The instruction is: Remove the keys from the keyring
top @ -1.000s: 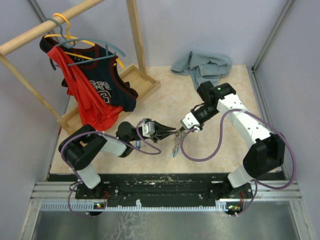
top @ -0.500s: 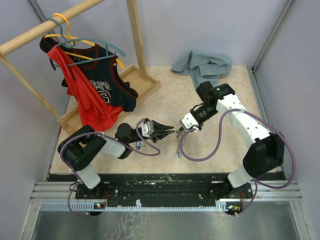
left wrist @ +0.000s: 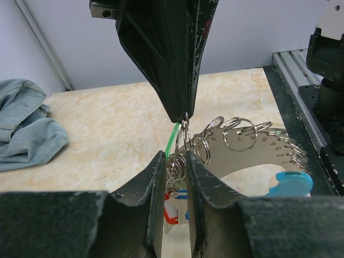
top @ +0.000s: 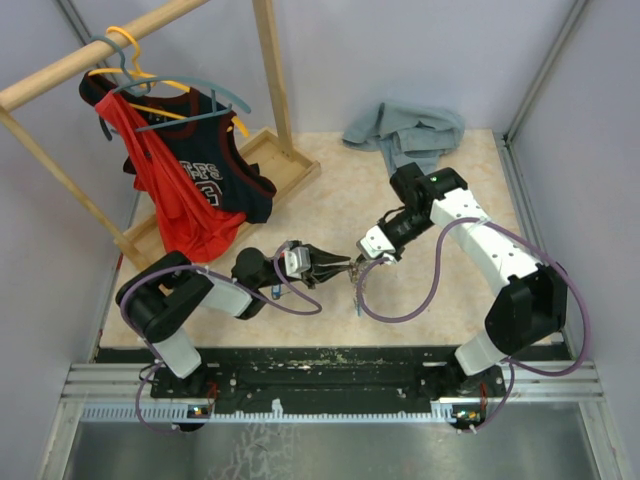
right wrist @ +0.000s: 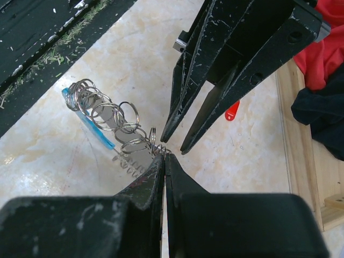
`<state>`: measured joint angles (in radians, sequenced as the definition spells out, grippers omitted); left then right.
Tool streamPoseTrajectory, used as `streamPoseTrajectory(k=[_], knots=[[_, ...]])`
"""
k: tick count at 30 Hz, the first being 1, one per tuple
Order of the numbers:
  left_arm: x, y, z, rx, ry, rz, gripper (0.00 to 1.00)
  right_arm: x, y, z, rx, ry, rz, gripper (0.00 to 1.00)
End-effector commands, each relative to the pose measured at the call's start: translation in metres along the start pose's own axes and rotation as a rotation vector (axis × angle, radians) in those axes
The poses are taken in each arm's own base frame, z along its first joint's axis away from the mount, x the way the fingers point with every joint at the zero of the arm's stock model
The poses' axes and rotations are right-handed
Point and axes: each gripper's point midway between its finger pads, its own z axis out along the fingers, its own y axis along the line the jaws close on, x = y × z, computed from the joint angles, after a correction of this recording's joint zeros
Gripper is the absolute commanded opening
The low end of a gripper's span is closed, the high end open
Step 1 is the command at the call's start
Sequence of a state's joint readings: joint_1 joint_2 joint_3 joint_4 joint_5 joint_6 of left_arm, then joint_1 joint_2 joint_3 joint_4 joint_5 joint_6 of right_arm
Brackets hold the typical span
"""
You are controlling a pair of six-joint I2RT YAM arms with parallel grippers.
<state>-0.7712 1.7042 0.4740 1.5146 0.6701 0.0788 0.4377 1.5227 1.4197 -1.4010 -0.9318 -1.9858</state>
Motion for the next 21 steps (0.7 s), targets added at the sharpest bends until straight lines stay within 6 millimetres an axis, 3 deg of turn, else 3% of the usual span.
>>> streamPoseTrajectory(k=[1, 21], knots=[[-0.0653, -0.0026, 0.0012, 0.018, -0.226, 0.189, 0.27, -0.0096, -0.0055, 0.0008, 0.022, -0.034, -0.015, 0.00], [-0.0660, -0.0047, 0.0062, 0.000, -0.234, 0.190, 0.24, -0.0077, -0.0085, 0.0023, 0.029, -0.036, -0.005, 0.00]])
